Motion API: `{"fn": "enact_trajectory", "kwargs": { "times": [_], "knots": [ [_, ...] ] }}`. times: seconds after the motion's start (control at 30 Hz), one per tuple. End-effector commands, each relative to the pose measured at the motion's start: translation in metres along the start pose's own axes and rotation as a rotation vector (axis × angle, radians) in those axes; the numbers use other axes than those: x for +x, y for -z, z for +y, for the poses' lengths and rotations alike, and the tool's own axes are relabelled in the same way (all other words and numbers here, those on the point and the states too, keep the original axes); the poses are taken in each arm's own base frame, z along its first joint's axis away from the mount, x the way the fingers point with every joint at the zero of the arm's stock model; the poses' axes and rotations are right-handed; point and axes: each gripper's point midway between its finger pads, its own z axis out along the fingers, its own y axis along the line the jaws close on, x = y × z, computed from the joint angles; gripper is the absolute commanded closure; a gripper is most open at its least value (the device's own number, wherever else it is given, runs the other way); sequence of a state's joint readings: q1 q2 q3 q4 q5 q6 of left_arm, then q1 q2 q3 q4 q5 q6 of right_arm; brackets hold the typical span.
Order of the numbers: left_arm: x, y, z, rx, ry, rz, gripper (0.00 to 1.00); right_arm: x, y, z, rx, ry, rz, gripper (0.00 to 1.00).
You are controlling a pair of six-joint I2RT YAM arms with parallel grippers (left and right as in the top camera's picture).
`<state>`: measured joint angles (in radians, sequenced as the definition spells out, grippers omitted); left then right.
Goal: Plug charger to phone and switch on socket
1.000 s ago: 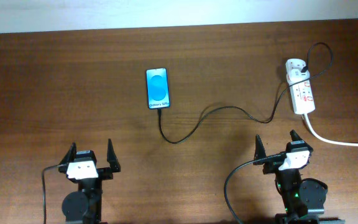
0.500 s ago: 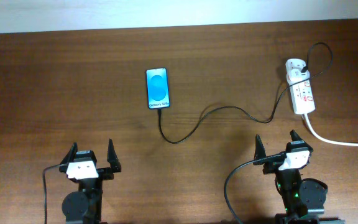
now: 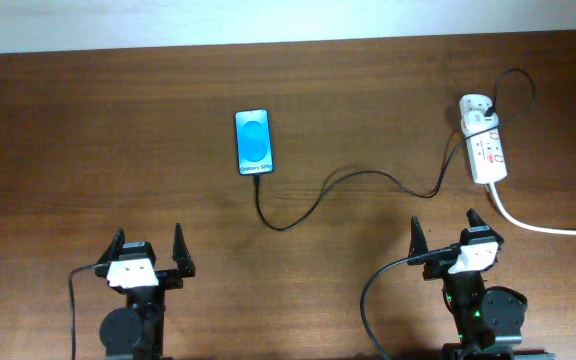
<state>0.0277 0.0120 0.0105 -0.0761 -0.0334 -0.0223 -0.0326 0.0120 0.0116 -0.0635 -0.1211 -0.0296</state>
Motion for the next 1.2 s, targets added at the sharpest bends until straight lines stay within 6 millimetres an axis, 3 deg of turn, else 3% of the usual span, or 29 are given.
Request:
{"fn": "enact_trajectory", "kwargs": {
  "times": [0.0, 0.23, 0.47, 1.17],
  "knots": [
    [0.001, 0.0, -0.001, 0.01, -0.015, 0.003, 0.01, 0.002, 0.0, 0.002, -0.007, -0.003, 0.002, 0.02],
    [0.001, 0.0, -0.001, 0.01, -0.015, 0.002, 0.01, 0.002, 0.0, 0.002, -0.005, -0.003, 0.002, 0.02],
    [0.001, 0.0, -0.001, 0.01, -0.015, 0.002, 0.01, 0.005, 0.0, -0.012, 0.073, -0.004, 0.015, 0.02],
    [0.001, 0.0, -0.001, 0.01, -0.015, 0.002, 0.0, 0.004, 0.0, -0.011, 0.066, -0.004, 0.011, 0.02]
  ]
}}
